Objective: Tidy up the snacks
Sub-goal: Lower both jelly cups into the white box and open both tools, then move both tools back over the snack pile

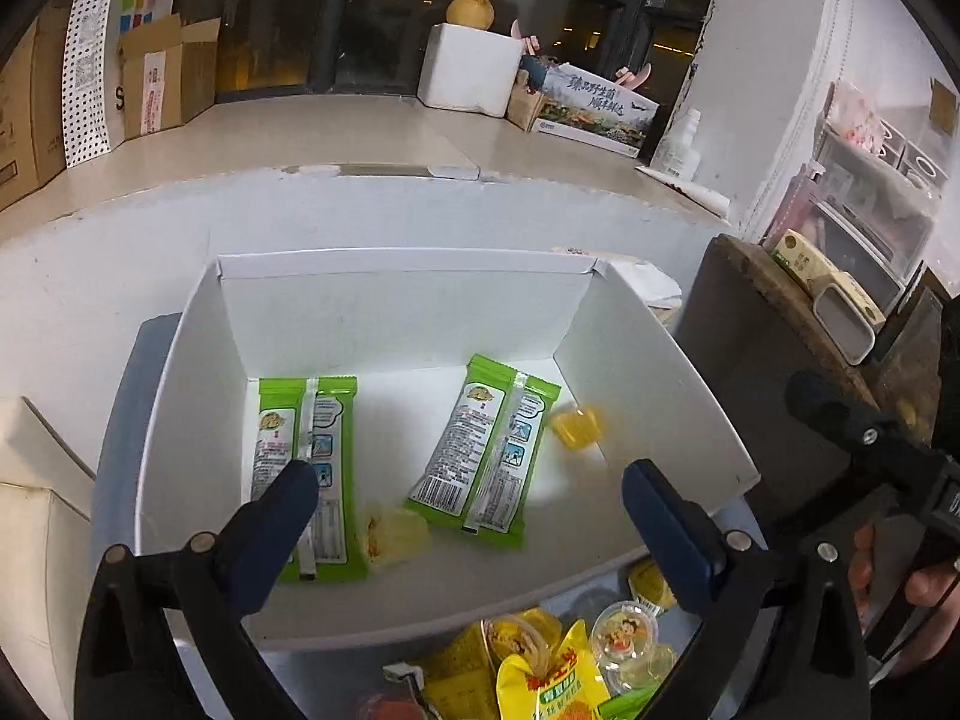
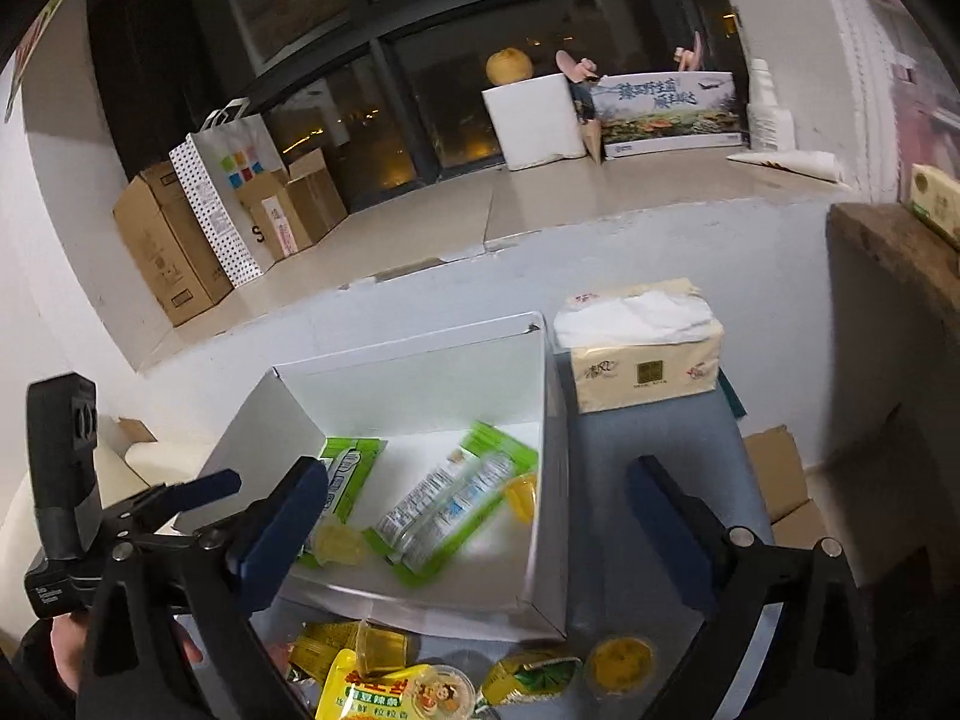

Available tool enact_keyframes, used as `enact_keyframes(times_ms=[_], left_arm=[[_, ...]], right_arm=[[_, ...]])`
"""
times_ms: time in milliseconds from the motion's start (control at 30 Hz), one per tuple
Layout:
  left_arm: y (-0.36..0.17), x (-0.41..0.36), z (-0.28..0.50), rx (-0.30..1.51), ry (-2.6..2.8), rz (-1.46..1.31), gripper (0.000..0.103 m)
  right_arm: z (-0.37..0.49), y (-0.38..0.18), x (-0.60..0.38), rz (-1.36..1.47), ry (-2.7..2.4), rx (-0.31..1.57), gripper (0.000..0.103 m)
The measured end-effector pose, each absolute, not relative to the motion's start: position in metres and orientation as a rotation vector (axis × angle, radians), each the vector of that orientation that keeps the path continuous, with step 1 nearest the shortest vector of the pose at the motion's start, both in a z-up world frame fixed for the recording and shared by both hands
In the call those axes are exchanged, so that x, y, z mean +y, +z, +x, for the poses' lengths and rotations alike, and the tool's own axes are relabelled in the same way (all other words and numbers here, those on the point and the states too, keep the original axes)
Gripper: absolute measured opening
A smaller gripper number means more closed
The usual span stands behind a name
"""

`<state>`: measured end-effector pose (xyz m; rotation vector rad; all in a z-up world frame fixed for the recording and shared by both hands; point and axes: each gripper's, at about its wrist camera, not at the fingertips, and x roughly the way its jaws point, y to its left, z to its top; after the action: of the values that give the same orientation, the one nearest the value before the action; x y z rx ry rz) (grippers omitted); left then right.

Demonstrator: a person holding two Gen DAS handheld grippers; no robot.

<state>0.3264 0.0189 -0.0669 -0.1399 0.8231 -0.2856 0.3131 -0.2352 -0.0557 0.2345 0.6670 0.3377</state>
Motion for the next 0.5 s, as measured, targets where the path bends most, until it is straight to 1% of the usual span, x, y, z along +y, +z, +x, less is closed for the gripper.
enact_keyframes(times_ms=[200,367,500], left_arm=[[-0.051,0.031,0.301,0.79,-0.261,-0.141,0.103],[-0.044,0.037,0.249,0.75,-0.252,-0.127,0.103],[-0.052,0.042,0.204,0.738,-0.25,-0.146,0.103]], right_arm=[[0.289,-0.053,-0.25,0.293,0.336,0.652,0.103],[0.25,-0.059,-0.265,0.278,0.31,0.648,0.103],[0.214,-0.08,-0.27,0.229,0.301,0.671,0.103]])
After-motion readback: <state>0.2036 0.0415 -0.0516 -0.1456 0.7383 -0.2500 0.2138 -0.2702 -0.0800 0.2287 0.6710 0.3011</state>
